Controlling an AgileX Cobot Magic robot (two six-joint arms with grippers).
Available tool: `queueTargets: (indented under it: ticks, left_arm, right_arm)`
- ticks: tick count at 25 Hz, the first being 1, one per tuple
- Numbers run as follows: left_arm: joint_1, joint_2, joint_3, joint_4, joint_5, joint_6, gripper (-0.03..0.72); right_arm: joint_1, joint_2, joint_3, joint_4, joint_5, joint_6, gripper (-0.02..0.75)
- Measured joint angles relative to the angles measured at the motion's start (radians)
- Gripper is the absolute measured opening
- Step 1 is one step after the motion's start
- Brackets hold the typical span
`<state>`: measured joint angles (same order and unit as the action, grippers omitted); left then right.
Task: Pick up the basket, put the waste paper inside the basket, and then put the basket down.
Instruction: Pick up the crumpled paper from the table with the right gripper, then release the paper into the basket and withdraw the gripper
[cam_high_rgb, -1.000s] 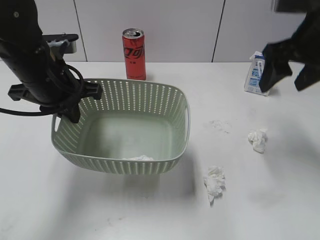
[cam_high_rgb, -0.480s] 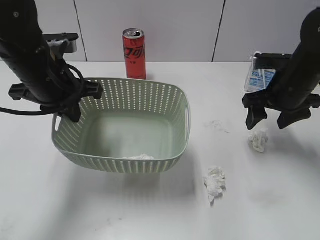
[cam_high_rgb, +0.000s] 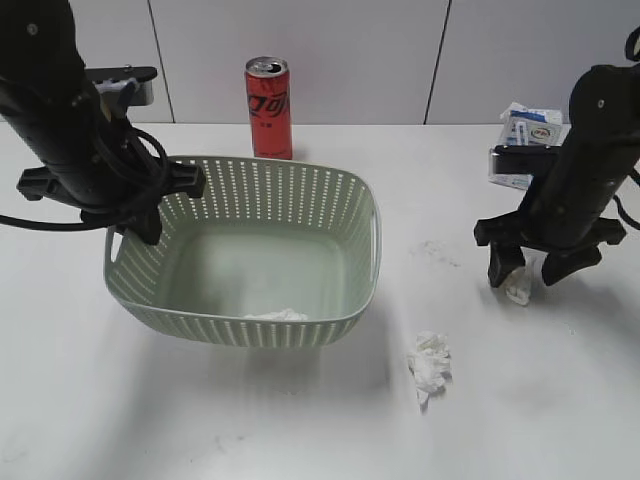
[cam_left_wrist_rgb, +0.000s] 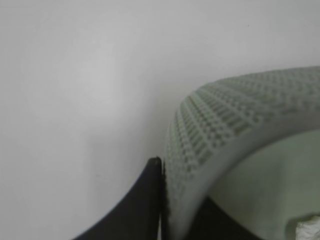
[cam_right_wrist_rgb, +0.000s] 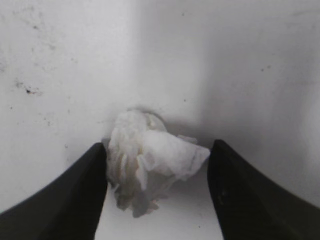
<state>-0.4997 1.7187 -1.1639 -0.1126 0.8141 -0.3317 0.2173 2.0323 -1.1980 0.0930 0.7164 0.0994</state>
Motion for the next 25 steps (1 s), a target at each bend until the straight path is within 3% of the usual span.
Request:
queueTargets:
  ticks: [3, 7, 8, 12, 16, 21, 25]
  left_arm:
    - [0.0, 0.0, 0.0, 0.0, 0.0, 0.0, 0.013]
    - [0.0, 0.0, 0.0, 0.0, 0.001, 0.0, 0.014]
    - [0.0, 0.0, 0.0, 0.0, 0.001, 0.0, 0.014]
    - [0.0, 0.0, 0.0, 0.0, 0.001, 0.0, 0.015]
    - [0.0, 0.0, 0.0, 0.0, 0.001, 0.0, 0.015]
    - [0.0, 0.0, 0.0, 0.0, 0.0, 0.0, 0.015]
    - [0.0, 0.0, 0.0, 0.0, 0.0, 0.0, 0.017]
  right_arm:
    - [0.0, 0.015, -0.001, -0.004, 0.003, 0.0, 0.402]
    - [0.0, 0.011, -0.001, -0.004, 0.012, 0.0, 0.111]
    - [0.001, 0.003, -0.001, -0.004, 0.015, 0.0, 0.077]
    - [0.042, -0.098, -0.018, -0.004, 0.062, -0.041, 0.071]
    - [0.152, -0.285, -0.054, 0.016, 0.071, -0.08, 0.071]
    - [0.356, -0.448, -0.061, 0.202, 0.035, -0.234, 0.071]
    - [0.471, -0.415, -0.061, 0.263, 0.009, -0.271, 0.074]
